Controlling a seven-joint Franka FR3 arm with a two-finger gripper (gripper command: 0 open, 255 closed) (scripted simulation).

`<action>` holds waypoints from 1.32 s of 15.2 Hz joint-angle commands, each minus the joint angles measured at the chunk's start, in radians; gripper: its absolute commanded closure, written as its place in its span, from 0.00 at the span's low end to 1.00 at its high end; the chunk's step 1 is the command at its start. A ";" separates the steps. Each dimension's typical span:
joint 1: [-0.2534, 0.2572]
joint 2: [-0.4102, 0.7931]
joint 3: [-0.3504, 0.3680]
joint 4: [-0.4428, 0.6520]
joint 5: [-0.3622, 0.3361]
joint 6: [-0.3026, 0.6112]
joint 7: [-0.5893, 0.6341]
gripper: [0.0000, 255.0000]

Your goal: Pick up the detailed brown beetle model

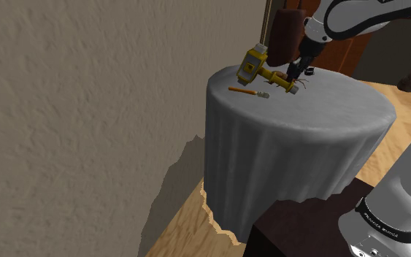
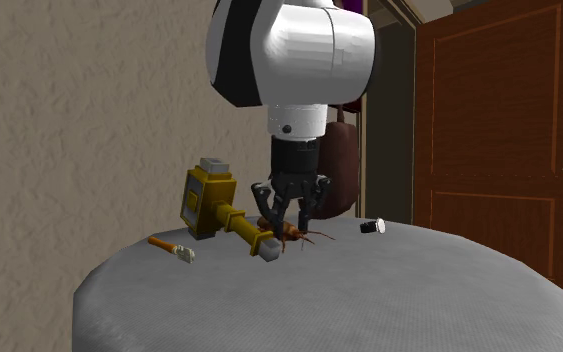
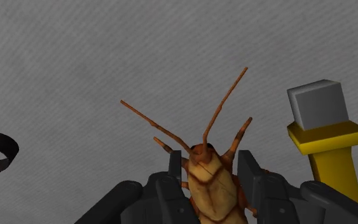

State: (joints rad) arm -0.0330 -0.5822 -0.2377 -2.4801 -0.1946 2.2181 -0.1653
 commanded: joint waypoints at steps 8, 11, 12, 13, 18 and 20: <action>0.001 -0.010 0.001 0.025 0.004 -0.044 -0.007 1.00; 0.003 -0.014 0.006 0.062 0.009 -0.086 -0.010 1.00; 0.004 -0.015 0.007 0.075 0.010 -0.099 -0.010 1.00; 0.005 -0.016 0.008 0.088 0.012 -0.113 -0.011 1.00; 0.009 -0.016 0.015 0.155 0.019 -0.179 -0.016 1.00; 0.010 -0.014 0.017 0.183 0.022 -0.206 -0.017 1.00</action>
State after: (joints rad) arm -0.0239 -0.5968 -0.2226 -2.3113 -0.1739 2.0261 -0.1829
